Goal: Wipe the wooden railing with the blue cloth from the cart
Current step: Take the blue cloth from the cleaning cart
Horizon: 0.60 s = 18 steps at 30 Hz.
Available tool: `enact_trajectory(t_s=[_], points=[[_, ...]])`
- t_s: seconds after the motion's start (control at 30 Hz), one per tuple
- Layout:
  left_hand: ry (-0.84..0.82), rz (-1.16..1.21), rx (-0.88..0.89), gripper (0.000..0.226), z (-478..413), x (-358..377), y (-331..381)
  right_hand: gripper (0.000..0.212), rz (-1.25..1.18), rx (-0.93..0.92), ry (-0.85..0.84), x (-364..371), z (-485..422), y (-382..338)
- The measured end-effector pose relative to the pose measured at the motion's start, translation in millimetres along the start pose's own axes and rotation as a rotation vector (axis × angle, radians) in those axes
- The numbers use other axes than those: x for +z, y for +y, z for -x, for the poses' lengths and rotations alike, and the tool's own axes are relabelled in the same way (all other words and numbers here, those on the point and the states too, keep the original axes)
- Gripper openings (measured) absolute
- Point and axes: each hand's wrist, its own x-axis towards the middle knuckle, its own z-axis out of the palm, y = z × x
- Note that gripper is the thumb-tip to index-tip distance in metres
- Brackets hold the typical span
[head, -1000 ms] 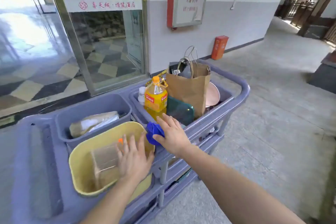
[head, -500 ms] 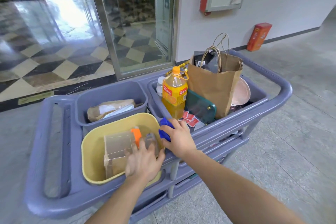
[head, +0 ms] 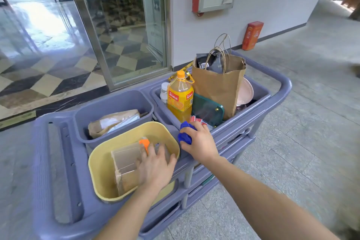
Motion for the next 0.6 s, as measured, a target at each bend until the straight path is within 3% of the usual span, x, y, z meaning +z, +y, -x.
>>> enact_trajectory(t_s=[0.07,0.2,0.6], points=[[0.022,-0.006,0.039,0.083,-1,-6,-4,0.036,-0.017,0.043,0.042,-9,7,-1],[0.065,-0.022,0.167,0.064,-12,-16,-4,0.035,0.003,0.124,0.122,-32,23,-6],[0.081,0.08,0.553,0.067,18,-42,52,0.031,0.124,0.412,0.298,-103,127,-19]])
